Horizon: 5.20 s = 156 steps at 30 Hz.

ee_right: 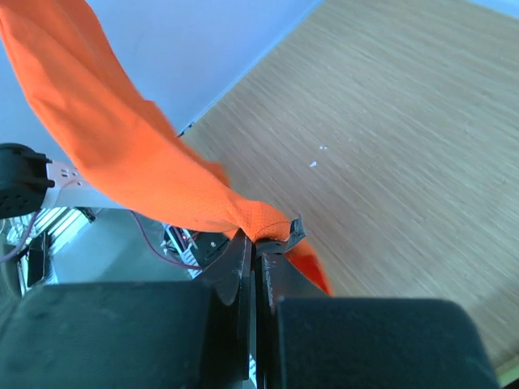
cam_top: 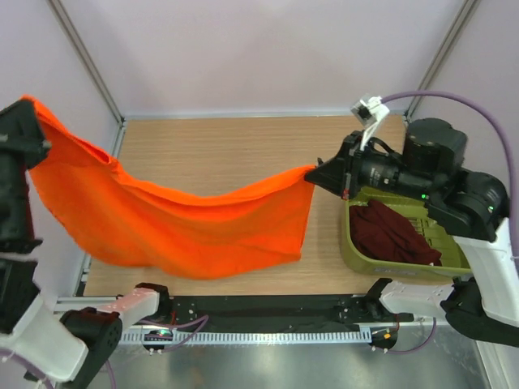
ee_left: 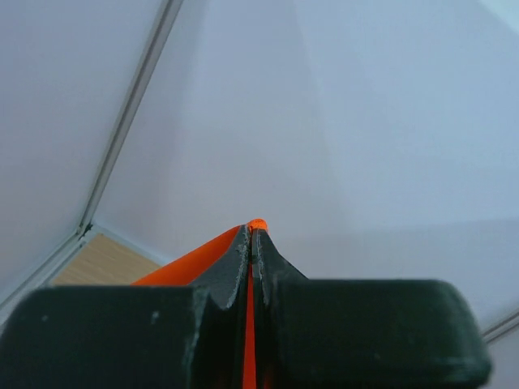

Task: Fold and stack the t-shirts
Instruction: Flatten the tshirt out, then fold the tshirt

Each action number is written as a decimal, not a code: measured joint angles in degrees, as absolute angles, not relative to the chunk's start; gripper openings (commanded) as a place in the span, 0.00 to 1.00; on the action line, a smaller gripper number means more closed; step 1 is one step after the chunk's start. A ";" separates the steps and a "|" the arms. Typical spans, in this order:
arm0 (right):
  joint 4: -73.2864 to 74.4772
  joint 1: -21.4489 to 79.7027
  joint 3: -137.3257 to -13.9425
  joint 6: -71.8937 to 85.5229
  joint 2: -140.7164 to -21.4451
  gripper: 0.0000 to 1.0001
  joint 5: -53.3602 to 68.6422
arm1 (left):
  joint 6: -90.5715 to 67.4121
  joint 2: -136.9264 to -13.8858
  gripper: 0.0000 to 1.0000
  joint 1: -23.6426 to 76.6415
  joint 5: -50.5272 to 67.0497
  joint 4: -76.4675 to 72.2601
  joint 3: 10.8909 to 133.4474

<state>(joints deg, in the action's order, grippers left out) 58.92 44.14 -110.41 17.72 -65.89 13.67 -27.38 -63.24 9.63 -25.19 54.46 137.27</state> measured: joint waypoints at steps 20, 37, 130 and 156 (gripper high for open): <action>61.47 39.03 -116.81 14.70 -82.26 0.01 -14.87 | -24.95 -83.22 0.00 9.98 -22.46 50.19 137.99; 60.88 39.05 -114.30 17.47 -64.51 0.01 3.90 | -23.57 -55.02 0.00 10.00 -17.26 37.67 121.58; 67.20 14.76 -115.48 19.57 -128.07 0.01 -4.69 | -23.79 -106.02 0.00 5.54 -12.97 32.91 85.91; 70.46 14.96 -128.44 23.35 -129.60 0.40 -7.25 | -33.41 -112.79 0.33 1.39 -2.98 31.83 101.60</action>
